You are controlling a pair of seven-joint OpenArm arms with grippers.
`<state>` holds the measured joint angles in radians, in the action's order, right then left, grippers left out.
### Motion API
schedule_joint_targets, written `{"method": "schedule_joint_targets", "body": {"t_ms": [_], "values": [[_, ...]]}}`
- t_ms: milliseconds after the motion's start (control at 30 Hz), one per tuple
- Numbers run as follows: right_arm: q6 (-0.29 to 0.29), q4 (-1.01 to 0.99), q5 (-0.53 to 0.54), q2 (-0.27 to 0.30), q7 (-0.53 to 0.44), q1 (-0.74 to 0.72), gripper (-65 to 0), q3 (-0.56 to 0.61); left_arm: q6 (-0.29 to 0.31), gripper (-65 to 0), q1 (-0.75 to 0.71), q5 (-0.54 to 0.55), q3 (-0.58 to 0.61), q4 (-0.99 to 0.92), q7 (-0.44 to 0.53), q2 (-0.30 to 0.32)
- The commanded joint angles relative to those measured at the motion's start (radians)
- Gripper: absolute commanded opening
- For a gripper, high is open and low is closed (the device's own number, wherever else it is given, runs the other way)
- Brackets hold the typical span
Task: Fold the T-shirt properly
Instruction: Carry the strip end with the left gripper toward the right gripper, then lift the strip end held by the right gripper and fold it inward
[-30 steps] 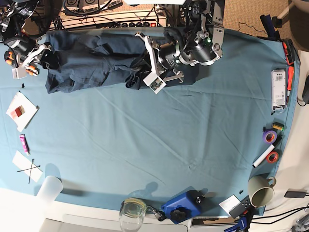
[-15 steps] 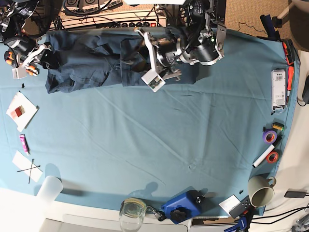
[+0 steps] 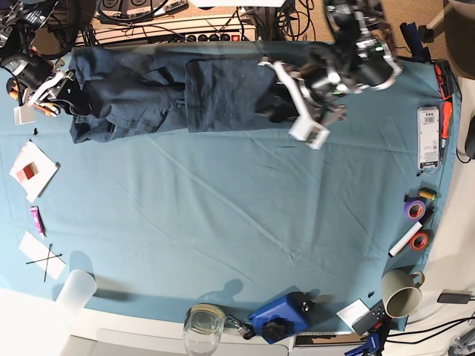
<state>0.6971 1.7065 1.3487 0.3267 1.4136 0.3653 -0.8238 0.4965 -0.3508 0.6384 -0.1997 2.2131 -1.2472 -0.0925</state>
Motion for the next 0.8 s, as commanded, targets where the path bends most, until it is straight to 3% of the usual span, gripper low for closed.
{"method": "schedule_joint_targets", "body": {"t_ms": [0,167,267,333,500,767], "values": [[0.001,0.016,0.032,0.020,-0.017,-0.003,-48.6,-0.010,0.001,-47.0,-0.004,0.039,-0.019,0.016,0.015,0.005],[0.001,0.016,0.020,0.020,-0.017,-0.002,-46.9,-0.010,0.002,-47.0,-0.007,0.099,-0.091,0.016,0.013,0.010],[0.001,0.016,0.020,0.023,-0.017,-0.001,-33.4,-0.010,0.002,-47.0,-0.009,0.103,-0.092,0.016,0.013,0.010],[0.001,0.016,0.019,0.023,-0.017,0.001,-28.8,-0.010,0.002,-47.0,-0.015,0.103,-0.092,0.016,0.014,0.010],[0.001,0.016,-0.041,0.019,-0.017,-0.003,-28.8,-0.010,0.002,-47.0,-0.032,0.103,-0.092,0.016,0.013,0.010],[0.001,0.013,-0.241,0.017,-0.017,-0.022,-28.8,-0.010,0.002,-47.0,-0.032,0.103,-0.092,0.016,0.014,0.010]]}}
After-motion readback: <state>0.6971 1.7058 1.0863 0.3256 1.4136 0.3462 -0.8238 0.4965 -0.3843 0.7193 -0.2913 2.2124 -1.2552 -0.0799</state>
